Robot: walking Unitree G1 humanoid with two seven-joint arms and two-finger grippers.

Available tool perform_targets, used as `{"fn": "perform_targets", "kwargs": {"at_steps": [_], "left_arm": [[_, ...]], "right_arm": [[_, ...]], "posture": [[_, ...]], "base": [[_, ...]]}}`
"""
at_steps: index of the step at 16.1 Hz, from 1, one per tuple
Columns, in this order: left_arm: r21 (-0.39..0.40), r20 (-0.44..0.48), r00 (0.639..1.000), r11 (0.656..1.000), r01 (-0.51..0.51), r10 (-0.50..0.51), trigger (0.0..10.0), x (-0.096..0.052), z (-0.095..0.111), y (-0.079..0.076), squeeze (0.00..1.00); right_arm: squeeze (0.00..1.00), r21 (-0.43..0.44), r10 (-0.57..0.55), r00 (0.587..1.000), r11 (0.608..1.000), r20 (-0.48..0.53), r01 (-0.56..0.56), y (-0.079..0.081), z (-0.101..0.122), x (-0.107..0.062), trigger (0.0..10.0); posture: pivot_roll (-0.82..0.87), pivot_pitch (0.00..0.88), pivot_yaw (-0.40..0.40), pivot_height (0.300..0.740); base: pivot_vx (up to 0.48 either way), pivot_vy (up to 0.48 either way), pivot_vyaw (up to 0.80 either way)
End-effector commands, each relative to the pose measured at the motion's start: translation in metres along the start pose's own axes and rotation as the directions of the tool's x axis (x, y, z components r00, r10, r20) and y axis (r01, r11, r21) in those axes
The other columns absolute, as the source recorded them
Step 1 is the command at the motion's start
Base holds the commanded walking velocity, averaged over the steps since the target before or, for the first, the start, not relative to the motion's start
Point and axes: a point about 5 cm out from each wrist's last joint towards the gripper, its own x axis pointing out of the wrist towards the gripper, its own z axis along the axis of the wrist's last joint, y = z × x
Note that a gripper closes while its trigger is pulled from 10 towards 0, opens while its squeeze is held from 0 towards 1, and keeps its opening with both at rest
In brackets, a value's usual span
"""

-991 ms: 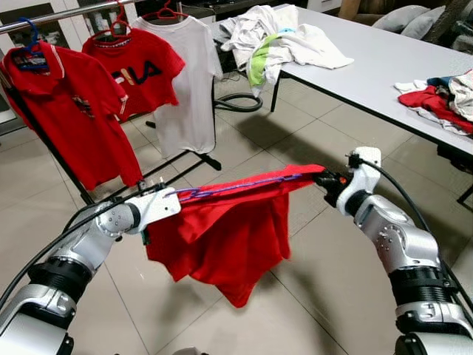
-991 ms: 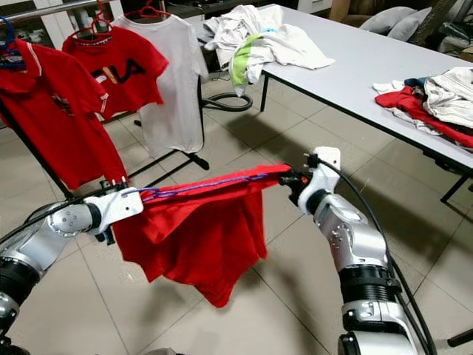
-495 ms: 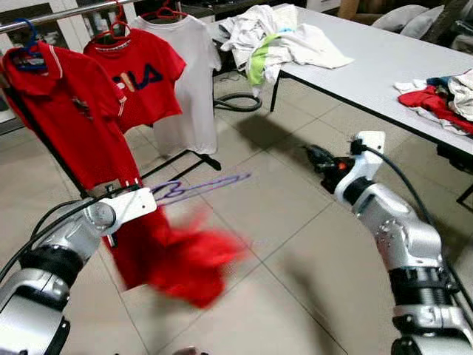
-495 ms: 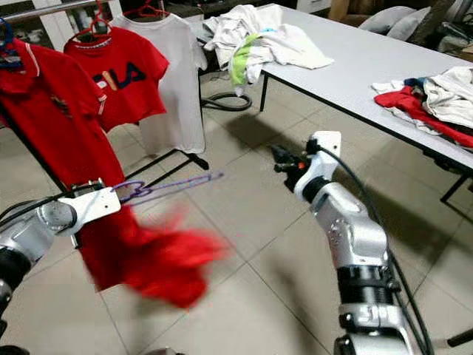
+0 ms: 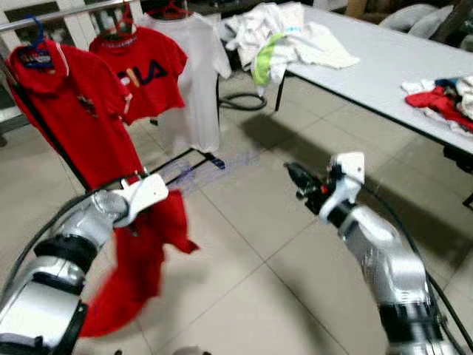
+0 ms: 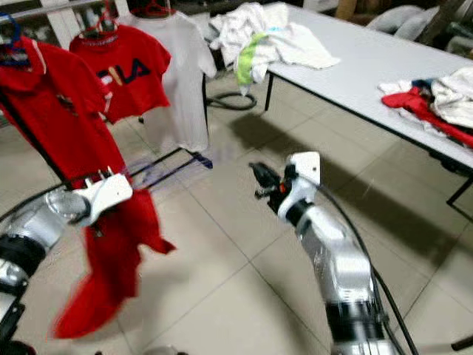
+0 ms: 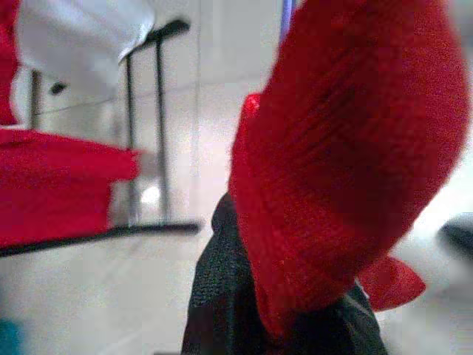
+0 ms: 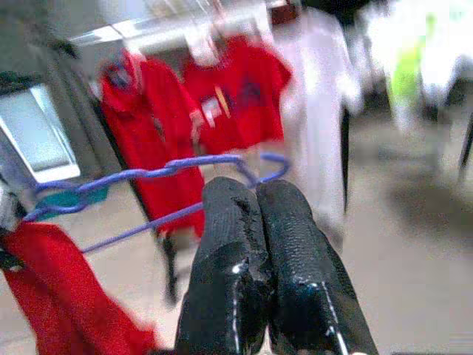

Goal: Hang hanger

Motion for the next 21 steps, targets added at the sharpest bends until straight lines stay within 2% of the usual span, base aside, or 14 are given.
{"fn": "perform_targets", "kwargs": {"at_steps": [1,2,3,4,5,7,9,10,12,13,16,19,20,21], "left_arm": [[-0.115,0.114,0.993,0.993,0.017,-0.004,0.0,-0.002,0.009,0.000,0.00],[-0.248,0.198,0.980,0.967,0.056,-0.006,0.0,-0.001,0.011,-0.006,0.00],[-0.364,0.265,0.964,0.925,0.109,-0.009,0.0,-0.002,0.012,-0.013,0.00],[-0.409,0.337,0.942,0.901,0.143,0.003,0.0,-0.006,0.014,-0.016,0.00],[-0.417,0.361,0.933,0.896,0.154,0.007,0.0,-0.008,0.015,-0.016,0.00],[-0.313,0.549,0.836,0.924,0.221,-0.014,0.0,-0.024,0.032,-0.010,0.00],[-0.255,0.629,0.776,0.931,0.260,-0.045,0.0,-0.035,0.041,-0.005,0.00],[-0.211,0.684,0.725,0.930,0.301,-0.080,0.0,-0.044,0.048,-0.002,0.00],[-0.140,0.708,0.693,0.936,0.322,-0.133,0.0,-0.054,0.056,0.004,0.00],[-0.108,0.733,0.663,0.935,0.337,-0.154,0.0,-0.059,0.062,0.008,0.00],[-0.034,0.798,0.570,0.930,0.365,-0.195,0.0,-0.074,0.088,0.019,0.00],[0.046,0.841,0.475,0.909,0.414,-0.259,0.0,-0.090,0.108,0.023,0.00],[0.072,0.850,0.442,0.896,0.438,-0.285,0.0,-0.095,0.110,0.024,0.00],[0.093,0.853,0.423,0.886,0.455,-0.307,0.0,-0.099,0.111,0.025,0.00]], "right_arm": [[0.00,-0.133,0.079,0.988,0.989,0.132,-0.061,0.012,0.022,-0.002,10.0],[0.00,-0.208,0.133,0.976,0.973,0.172,-0.096,0.020,0.023,-0.009,10.0],[0.00,-0.230,0.176,0.966,0.964,0.187,-0.131,0.027,0.020,-0.015,10.0],[1.00,-0.249,0.195,0.962,0.958,0.190,-0.145,0.033,0.015,-0.022,10.0],[1.00,-0.251,0.206,0.960,0.955,0.190,-0.156,0.035,0.013,-0.024,10.0],[1.00,-0.282,0.264,0.949,0.936,0.172,-0.209,0.042,0.004,-0.031,10.0],[1.00,-0.300,0.277,0.946,0.929,0.170,-0.218,0.041,0.004,-0.032,10.0],[1.00,-0.306,0.281,0.944,0.926,0.170,-0.221,0.040,0.004,-0.033,10.0],[1.00,-0.311,0.297,0.941,0.920,0.160,-0.237,0.039,0.004,-0.034,10.0],[1.00,-0.311,0.310,0.941,0.915,0.136,-0.257,0.039,0.001,-0.036,10.0],[1.00,-0.244,0.319,0.935,0.905,-0.154,-0.349,0.036,-0.036,-0.041,10.0],[1.00,-0.184,0.293,0.938,0.927,-0.186,-0.326,0.041,-0.043,-0.039,10.0],[0.00,-0.172,0.299,0.926,0.924,-0.230,-0.341,0.042,-0.048,-0.040,10.0],[0.00,-0.177,0.296,0.920,0.921,-0.256,-0.346,0.042,-0.051,-0.041,10.0]], "posture": [[-0.01,0.000,0.071,0.740],[-0.01,0.000,0.072,0.740],[-0.02,0.000,0.070,0.740],[-0.02,0.000,0.058,0.740],[-0.02,0.000,0.056,0.740],[-0.02,0.000,0.042,0.740],[-0.02,0.000,0.038,0.740],[-0.02,0.000,0.037,0.740],[-0.02,0.000,0.038,0.740],[-0.02,0.000,0.040,0.740],[-0.02,0.000,0.050,0.740],[-0.01,0.000,0.058,0.740],[-0.01,0.000,0.058,0.740],[-0.01,0.000,0.059,0.740]], "base": [[0.000,0.000,0.00],[0.000,0.000,0.00],[0.000,0.000,0.00],[0.000,0.000,0.00],[0.000,0.000,0.00],[0.000,0.000,0.00],[0.000,0.000,0.00],[0.000,0.000,0.00],[0.000,0.000,0.00],[0.000,0.000,0.00],[0.000,0.000,0.00],[0.000,0.000,0.00],[0.000,0.000,0.00],[0.000,0.000,0.00]]}}
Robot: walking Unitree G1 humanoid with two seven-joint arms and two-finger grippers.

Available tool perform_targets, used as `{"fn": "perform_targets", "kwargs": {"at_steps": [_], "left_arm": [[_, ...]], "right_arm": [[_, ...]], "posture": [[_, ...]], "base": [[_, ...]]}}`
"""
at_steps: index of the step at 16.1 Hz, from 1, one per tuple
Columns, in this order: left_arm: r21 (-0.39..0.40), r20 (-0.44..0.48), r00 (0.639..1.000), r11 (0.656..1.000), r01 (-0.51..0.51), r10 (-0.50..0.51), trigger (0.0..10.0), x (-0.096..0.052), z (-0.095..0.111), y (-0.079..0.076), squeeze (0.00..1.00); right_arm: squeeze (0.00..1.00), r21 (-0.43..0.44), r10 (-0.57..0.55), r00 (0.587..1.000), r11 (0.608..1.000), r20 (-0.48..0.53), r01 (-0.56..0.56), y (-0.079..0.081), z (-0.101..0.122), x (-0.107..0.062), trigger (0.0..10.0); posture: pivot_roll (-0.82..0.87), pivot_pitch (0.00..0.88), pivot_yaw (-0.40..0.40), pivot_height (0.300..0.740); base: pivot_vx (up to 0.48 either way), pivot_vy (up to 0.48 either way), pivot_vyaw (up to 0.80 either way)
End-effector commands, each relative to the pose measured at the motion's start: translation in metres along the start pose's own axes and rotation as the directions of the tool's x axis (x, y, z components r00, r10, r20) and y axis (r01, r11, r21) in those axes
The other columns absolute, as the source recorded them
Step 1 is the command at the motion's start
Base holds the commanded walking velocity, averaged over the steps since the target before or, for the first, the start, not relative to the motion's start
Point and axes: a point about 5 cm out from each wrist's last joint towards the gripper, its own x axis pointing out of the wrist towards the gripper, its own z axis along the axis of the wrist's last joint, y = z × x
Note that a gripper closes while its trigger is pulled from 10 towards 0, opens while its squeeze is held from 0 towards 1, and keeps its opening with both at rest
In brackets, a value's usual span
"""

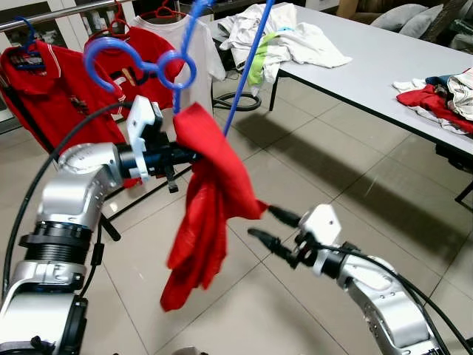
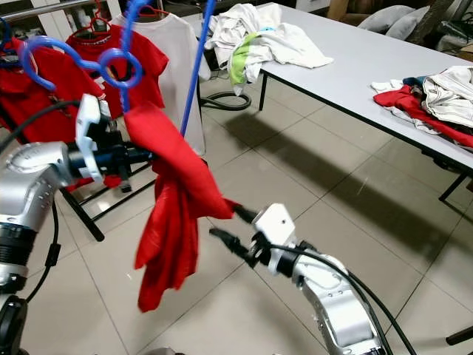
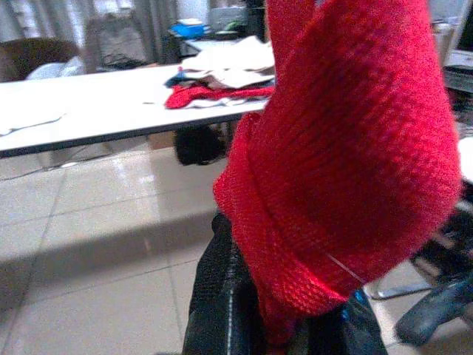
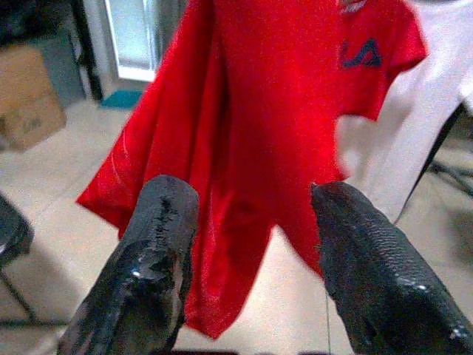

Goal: Hang hanger

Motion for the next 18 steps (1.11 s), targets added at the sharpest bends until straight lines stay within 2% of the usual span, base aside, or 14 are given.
{"fn": "perform_targets", "kwargs": {"at_steps": [1,3,4,5,6,7,9,14,18], "left_arm": [[0.026,0.023,0.999,0.999,0.043,-0.044,0.0,-0.005,0.016,0.000,0.00],[0.014,0.006,0.996,0.996,0.086,-0.086,0.0,-0.009,0.017,-0.002,0.00],[0.011,-0.004,0.996,0.996,0.093,-0.092,0.0,-0.012,0.017,-0.001,0.00],[0.011,-0.007,0.996,0.995,0.094,-0.094,0.0,-0.013,0.018,-0.001,0.00],[0.012,-0.011,0.995,0.995,0.096,-0.096,0.0,-0.014,0.019,0.001,0.00],[0.011,-0.006,0.995,0.995,0.103,-0.103,0.0,-0.014,0.021,0.001,0.00],[0.008,0.010,0.991,0.991,0.137,-0.137,0.0,-0.012,0.024,-0.001,0.00],[0.008,0.041,0.982,0.983,0.184,-0.184,0.0,-0.011,0.033,-0.004,0.00],[0.000,0.038,0.976,0.976,0.217,-0.217,0.0,-0.016,0.036,-0.006,0.00]], "right_arm": [[0.00,-0.034,-0.046,0.999,0.998,-0.022,0.046,-0.005,0.000,0.002,10.0],[0.00,-0.056,-0.116,0.993,0.992,-0.034,0.114,-0.013,-0.001,0.002,10.0],[0.00,-0.047,-0.187,0.982,0.981,-0.020,0.186,-0.025,0.002,-0.002,10.0],[0.00,-0.033,-0.206,0.979,0.978,-0.011,0.205,-0.029,0.004,-0.004,10.0],[0.00,-0.001,-0.174,0.985,0.985,0.010,0.174,-0.032,0.008,-0.012,10.0],[0.00,0.033,-0.088,0.996,0.996,0.016,0.088,-0.028,0.009,-0.019,10.0],[0.00,0.048,-0.008,1.000,0.999,-0.009,0.009,-0.026,0.004,-0.027,10.0],[0.00,0.053,-0.104,0.993,0.993,-0.065,0.107,-0.037,-0.009,-0.020,10.0],[0.00,0.094,-0.114,0.992,0.989,-0.053,0.119,-0.044,-0.011,-0.026,10.0]], "posture": [[-0.01,0.000,0.059,0.740],[-0.01,0.000,0.059,0.740],[-0.01,0.000,0.059,0.740],[-0.01,0.000,0.059,0.740],[-0.01,0.000,0.058,0.740],[-0.01,0.000,0.061,0.740],[-0.01,0.000,0.062,0.740],[0.00,0.000,0.060,0.740],[0.00,0.000,0.058,0.740]], "base": [[0.000,0.000,0.00],[0.000,0.000,0.00],[0.000,0.000,0.00],[0.000,0.000,0.00],[0.000,0.000,0.00],[0.000,0.000,0.00],[0.000,0.000,0.00],[0.000,0.000,0.00],[0.000,0.000,0.00]]}}
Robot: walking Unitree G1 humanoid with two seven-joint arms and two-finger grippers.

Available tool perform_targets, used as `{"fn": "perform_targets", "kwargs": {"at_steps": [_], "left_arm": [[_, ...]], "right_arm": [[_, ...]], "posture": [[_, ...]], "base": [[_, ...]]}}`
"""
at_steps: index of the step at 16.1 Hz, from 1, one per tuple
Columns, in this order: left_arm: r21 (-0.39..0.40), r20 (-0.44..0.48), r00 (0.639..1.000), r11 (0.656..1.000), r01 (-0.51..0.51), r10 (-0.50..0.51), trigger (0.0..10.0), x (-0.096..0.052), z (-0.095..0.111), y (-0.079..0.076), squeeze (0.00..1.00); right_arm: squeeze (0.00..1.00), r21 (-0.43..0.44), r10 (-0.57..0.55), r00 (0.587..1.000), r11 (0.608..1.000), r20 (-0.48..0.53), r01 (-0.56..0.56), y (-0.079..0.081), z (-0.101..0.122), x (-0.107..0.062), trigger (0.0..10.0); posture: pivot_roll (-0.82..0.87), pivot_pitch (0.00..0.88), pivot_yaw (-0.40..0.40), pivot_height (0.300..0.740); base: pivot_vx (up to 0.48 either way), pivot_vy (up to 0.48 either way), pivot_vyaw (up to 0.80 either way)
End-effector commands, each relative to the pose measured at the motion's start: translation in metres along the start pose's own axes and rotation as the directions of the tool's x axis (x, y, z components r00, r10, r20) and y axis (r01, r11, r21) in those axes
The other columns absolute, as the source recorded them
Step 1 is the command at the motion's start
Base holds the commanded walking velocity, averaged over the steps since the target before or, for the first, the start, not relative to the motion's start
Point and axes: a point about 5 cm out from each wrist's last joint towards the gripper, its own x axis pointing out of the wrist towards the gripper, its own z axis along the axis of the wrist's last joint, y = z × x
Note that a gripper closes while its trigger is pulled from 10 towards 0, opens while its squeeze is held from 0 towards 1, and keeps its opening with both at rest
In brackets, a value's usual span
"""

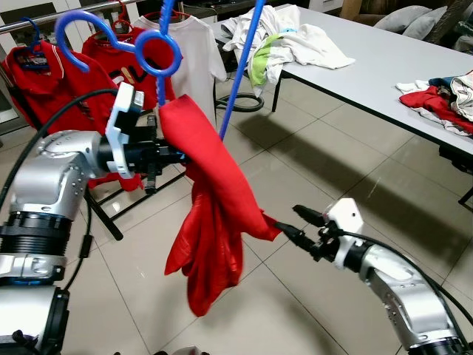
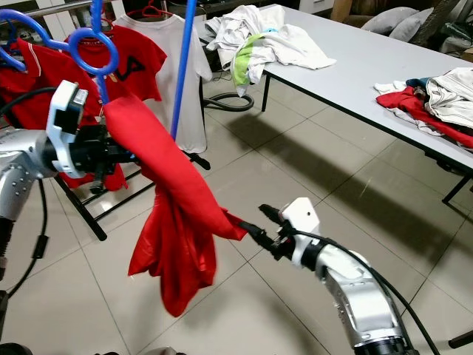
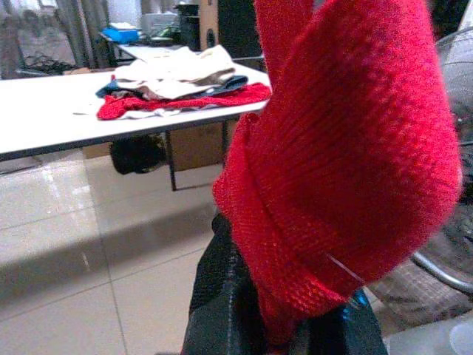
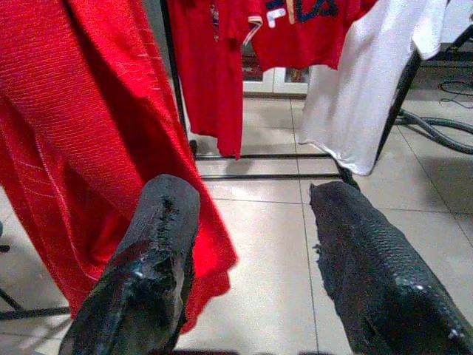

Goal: Hang hanger

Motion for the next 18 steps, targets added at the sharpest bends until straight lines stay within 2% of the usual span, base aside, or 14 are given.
{"fn": "perform_targets", "kwargs": {"at_steps": [1,5,9,12,13,14,15,18], "left_arm": [[0.050,0.017,1.000,0.999,0.020,-0.021,0.0,-0.001,0.014,-0.002,0.00],[0.070,0.036,0.999,0.997,0.018,-0.021,0.0,0.004,0.020,0.000,0.00],[0.064,0.051,0.998,0.997,0.043,-0.047,0.0,0.006,0.023,-0.003,0.00],[0.065,0.124,0.985,0.992,0.111,-0.119,0.0,0.012,0.036,-0.011,0.00],[0.075,0.144,0.981,0.990,0.121,-0.131,0.0,0.014,0.041,-0.012,0.00],[0.074,0.156,0.978,0.989,0.128,-0.138,0.0,0.015,0.043,-0.012,0.00],[0.073,0.158,0.977,0.989,0.131,-0.142,0.0,0.016,0.045,-0.013,0.00],[0.072,0.157,0.978,0.989,0.127,-0.137,0.0,0.015,0.046,-0.014,0.00]], "right_arm": [[0.00,0.011,0.004,1.000,1.000,0.011,-0.005,-0.002,0.001,-0.002,10.0],[0.00,0.031,0.079,0.997,0.996,0.020,-0.080,0.008,0.001,0.010,10.0],[0.00,0.027,0.079,0.997,0.997,-0.002,-0.079,0.007,-0.002,0.012,10.0],[0.00,0.038,0.063,0.998,0.997,-0.030,-0.062,0.005,-0.007,0.020,10.0],[0.00,0.052,0.073,0.997,0.996,-0.028,-0.071,0.006,-0.007,0.022,9.6],[0.00,0.068,0.075,0.997,0.995,-0.024,-0.074,0.006,-0.008,0.024,3.1],[0.00,0.080,0.077,0.997,0.994,-0.017,-0.075,0.006,-0.008,0.025,0.0],[0.00,0.102,0.079,0.997,0.992,0.006,-0.080,0.006,-0.007,0.026,0.0]], "posture": [[0.00,0.000,0.058,0.740],[0.00,0.000,0.060,0.740],[0.00,0.000,0.060,0.740],[0.01,0.000,0.061,0.740],[0.01,0.000,0.061,0.740],[0.01,0.000,0.062,0.740],[0.01,0.000,0.061,0.740],[0.01,0.000,0.062,0.740]], "base": [[0.000,0.000,0.00],[0.000,0.000,0.00],[0.000,0.000,0.00],[0.000,0.000,0.00],[0.000,0.000,0.00],[0.000,0.000,0.00],[0.000,0.000,0.00],[0.000,0.000,0.00]]}}
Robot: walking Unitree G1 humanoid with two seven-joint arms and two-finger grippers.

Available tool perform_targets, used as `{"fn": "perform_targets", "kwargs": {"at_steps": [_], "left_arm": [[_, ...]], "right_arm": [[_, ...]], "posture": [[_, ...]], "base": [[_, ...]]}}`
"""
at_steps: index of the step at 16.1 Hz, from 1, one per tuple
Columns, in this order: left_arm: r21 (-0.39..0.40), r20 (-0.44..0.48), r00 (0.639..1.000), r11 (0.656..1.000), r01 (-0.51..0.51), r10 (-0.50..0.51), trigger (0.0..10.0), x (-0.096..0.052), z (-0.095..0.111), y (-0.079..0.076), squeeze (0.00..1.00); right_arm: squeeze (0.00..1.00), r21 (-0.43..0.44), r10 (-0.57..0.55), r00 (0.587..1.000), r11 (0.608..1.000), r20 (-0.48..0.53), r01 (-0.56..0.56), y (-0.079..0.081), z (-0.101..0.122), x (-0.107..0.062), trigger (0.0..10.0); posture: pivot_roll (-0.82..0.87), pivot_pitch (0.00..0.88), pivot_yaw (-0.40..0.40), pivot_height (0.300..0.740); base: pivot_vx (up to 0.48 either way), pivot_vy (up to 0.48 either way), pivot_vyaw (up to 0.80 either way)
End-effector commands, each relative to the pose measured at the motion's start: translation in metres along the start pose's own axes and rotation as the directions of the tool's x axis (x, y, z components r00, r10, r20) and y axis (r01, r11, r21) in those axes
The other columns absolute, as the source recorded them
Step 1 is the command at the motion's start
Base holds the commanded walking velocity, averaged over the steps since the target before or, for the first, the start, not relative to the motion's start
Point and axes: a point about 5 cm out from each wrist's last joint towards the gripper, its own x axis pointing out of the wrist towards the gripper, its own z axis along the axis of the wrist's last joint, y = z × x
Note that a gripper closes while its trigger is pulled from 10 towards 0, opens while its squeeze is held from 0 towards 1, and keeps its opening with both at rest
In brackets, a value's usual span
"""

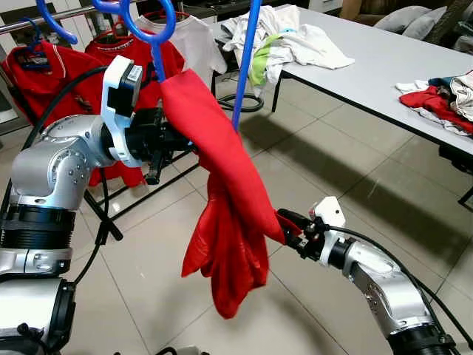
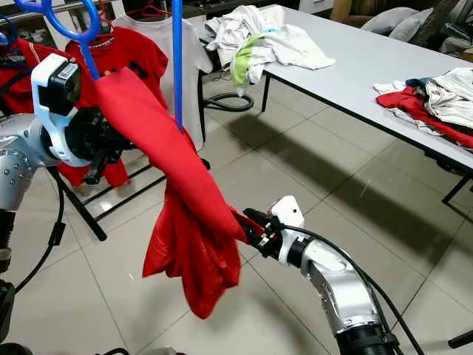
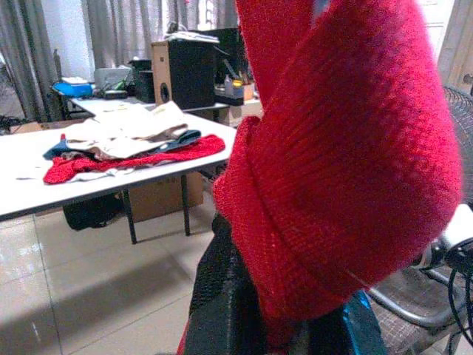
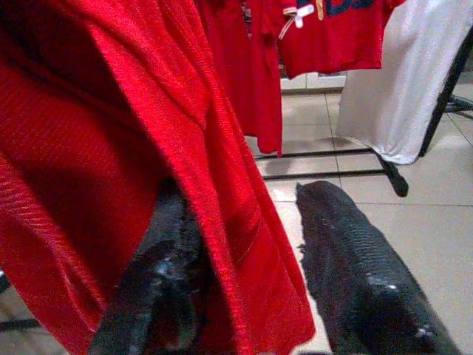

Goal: Hang hanger

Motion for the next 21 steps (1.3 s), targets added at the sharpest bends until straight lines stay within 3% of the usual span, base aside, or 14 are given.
{"fn": "perform_targets", "kwargs": {"at_steps": [1,11,16,17,19,20,21], "left_arm": [[0.055,0.024,1.000,0.998,0.004,-0.005,0.0,-0.001,0.015,-0.003,0.00],[0.075,0.011,0.999,0.996,-0.049,0.048,0.0,-0.006,0.013,0.000,0.00],[0.092,0.000,0.992,0.988,-0.126,0.127,0.0,-0.010,0.003,0.002,0.00],[0.100,-0.020,0.987,0.982,-0.159,0.162,0.0,-0.010,-0.003,0.003,0.00],[0.156,-0.126,0.964,0.964,-0.215,0.236,0.0,-0.012,-0.023,0.004,0.00],[0.159,-0.141,0.960,0.963,-0.219,0.241,0.0,-0.011,-0.027,0.004,0.00],[0.179,-0.254,0.937,0.964,-0.198,0.239,0.0,-0.009,-0.050,-0.003,0.00]], "right_arm": [[0.00,0.008,-0.006,1.000,1.000,0.009,0.006,-0.004,0.002,0.000,0.0],[0.00,0.114,-0.083,0.992,0.991,0.093,0.072,-0.013,0.007,-0.006,0.0],[0.00,0.149,-0.191,0.963,0.975,0.192,0.164,-0.015,0.022,-0.003,0.0],[0.00,0.143,-0.244,0.945,0.966,0.218,0.217,-0.016,0.027,-0.001,0.0],[0.00,0.087,-0.417,0.874,0.909,0.249,0.408,-0.031,0.038,-0.003,0.0],[0.00,0.071,-0.445,0.859,0.894,0.255,0.442,-0.034,0.040,-0.004,0.0],[0.00,0.026,-0.533,0.796,0.835,0.285,0.550,-0.046,0.050,-0.009,0.0]], "posture": [[0.01,0.000,0.061,0.740],[0.00,0.000,0.058,0.740],[-0.01,0.000,0.053,0.740],[-0.01,0.000,0.051,0.740],[-0.01,0.000,0.044,0.740],[-0.01,0.000,0.044,0.740],[-0.01,0.000,0.041,0.740]], "base": [[0.000,0.000,0.00],[0.000,0.000,0.00],[0.000,0.000,0.00],[0.000,0.000,0.00],[0.000,0.000,0.00],[0.000,0.000,0.00],[0.000,0.000,0.00]]}}
